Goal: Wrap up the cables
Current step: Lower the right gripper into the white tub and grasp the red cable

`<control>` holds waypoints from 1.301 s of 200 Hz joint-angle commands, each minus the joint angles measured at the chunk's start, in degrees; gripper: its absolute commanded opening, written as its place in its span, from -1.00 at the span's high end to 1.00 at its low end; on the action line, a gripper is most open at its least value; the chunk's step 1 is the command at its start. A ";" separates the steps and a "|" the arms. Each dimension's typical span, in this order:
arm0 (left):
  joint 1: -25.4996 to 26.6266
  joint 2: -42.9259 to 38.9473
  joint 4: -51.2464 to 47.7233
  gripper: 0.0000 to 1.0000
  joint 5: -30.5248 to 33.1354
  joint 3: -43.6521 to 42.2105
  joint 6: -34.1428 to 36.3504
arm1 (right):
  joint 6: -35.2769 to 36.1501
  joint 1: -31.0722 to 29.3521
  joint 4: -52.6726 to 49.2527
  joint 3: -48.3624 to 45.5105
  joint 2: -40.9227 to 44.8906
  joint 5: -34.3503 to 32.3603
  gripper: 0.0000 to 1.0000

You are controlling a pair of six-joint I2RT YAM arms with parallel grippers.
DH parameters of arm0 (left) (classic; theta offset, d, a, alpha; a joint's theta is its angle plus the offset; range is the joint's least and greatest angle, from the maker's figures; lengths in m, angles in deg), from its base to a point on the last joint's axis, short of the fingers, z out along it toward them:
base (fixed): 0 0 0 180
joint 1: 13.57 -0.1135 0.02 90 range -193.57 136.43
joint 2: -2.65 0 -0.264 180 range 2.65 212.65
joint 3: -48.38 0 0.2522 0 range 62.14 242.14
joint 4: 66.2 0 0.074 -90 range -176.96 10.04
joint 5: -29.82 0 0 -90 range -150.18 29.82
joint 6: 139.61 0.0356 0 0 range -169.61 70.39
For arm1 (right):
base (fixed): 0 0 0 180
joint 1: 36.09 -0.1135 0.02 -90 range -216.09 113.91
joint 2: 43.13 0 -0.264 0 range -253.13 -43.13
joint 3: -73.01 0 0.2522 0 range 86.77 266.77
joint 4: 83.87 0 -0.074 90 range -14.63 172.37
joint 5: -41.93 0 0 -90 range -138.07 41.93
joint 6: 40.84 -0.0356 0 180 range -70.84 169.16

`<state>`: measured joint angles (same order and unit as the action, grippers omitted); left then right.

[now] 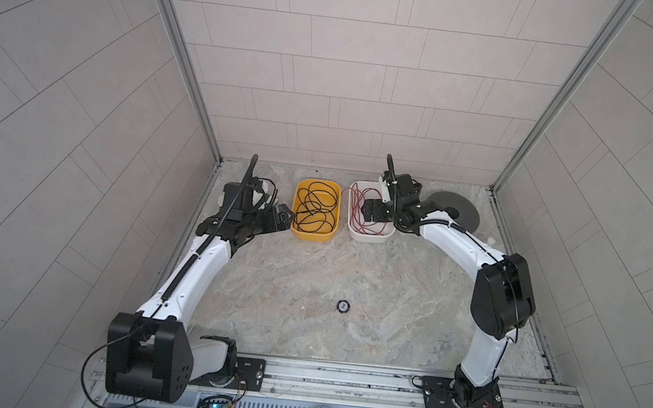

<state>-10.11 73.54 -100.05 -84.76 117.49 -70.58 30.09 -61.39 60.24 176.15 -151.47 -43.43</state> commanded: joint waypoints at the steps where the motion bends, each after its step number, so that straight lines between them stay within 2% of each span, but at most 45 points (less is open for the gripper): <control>1: 0.91 -1.20 1.20 -0.89 -0.32 -0.84 0.40 | 3.53 -0.08 -3.98 2.59 -2.72 -4.25 -0.85; 27: 1.48 -1.31 1.26 -0.89 -0.16 -0.82 0.49 | 3.98 -0.10 -4.03 4.88 -6.78 -2.75 -0.76; 75: 1.64 -1.51 1.45 -0.89 0.71 -1.05 1.19 | 3.16 -0.10 -2.06 7.38 -12.56 -0.03 -0.74; 179: 1.74 -2.20 3.20 -0.89 0.50 -2.14 0.93 | 1.90 -1.47 -2.15 12.96 -21.36 -0.46 -0.62; 235: 1.80 -2.24 3.66 -0.89 0.14 -2.33 0.58 | 2.52 -1.86 -6.24 16.88 -24.76 -3.35 -0.39; 260: 1.82 -2.51 3.66 -0.89 0.30 -2.42 0.58 | 2.74 -1.84 -7.00 16.80 -25.29 -4.77 -0.21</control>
<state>-8.55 72.49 -97.34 -84.41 115.77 -70.21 32.43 -62.90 56.04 192.28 -175.38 -45.59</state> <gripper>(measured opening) 0.944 0.649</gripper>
